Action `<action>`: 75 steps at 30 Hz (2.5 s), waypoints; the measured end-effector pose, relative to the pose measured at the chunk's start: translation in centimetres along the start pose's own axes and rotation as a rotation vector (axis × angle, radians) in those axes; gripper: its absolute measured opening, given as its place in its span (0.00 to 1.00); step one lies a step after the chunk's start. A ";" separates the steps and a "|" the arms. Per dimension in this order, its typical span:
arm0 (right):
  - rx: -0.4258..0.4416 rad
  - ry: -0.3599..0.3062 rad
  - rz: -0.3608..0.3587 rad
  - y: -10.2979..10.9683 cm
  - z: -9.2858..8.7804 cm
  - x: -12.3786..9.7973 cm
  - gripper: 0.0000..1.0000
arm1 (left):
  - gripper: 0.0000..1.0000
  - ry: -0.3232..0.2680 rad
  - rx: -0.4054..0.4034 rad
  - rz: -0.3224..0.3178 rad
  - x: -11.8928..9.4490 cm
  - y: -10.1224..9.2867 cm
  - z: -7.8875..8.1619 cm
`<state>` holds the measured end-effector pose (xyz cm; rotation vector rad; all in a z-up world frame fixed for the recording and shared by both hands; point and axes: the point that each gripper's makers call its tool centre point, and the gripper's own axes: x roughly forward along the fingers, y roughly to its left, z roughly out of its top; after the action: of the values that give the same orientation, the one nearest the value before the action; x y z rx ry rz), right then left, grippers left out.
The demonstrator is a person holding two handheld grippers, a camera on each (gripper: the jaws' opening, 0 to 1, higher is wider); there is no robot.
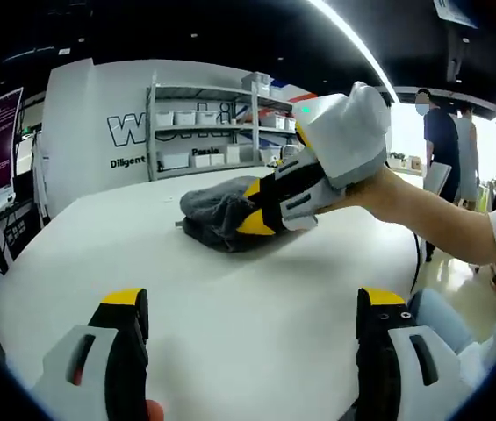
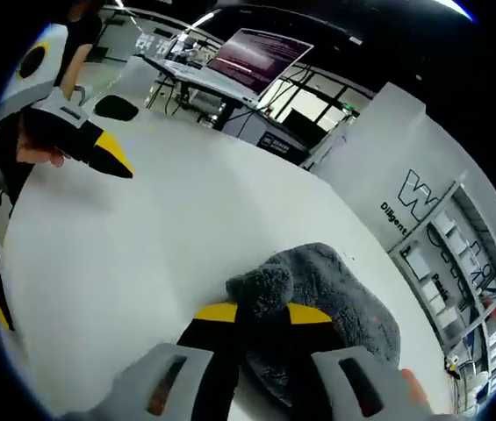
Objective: Open the folded towel by lifting each exposed corner and separating the folded layers until the towel lies flat within the target outline without major curled edges
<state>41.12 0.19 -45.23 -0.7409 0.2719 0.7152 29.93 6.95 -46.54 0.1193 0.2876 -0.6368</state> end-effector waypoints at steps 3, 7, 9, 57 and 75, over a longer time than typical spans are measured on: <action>0.133 -0.079 -0.015 -1.6 0.8 -1.1 0.08 | 0.97 0.003 -0.009 0.011 0.1 0.5 -0.1; 0.351 -0.214 -0.074 -5.1 1.6 -3.4 0.07 | 0.97 0.010 -0.020 0.027 0.1 1.0 -0.2; 0.430 -0.270 -0.114 -7.0 1.8 -4.6 0.07 | 0.97 0.012 -0.022 0.040 -0.2 1.3 -0.1; 0.702 0.051 -0.326 -16.8 -27.1 -17.6 0.43 | 0.96 -0.006 -0.020 0.060 2.1 -0.3 2.3; 0.566 -0.033 -0.137 -13.9 -25.6 -16.7 0.00 | 0.95 -0.010 -0.026 0.180 -3.1 0.2 2.3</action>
<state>38.77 -33.09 -48.61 -0.2055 0.3694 0.4841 28.18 8.38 -43.37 0.1150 0.2718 -0.4547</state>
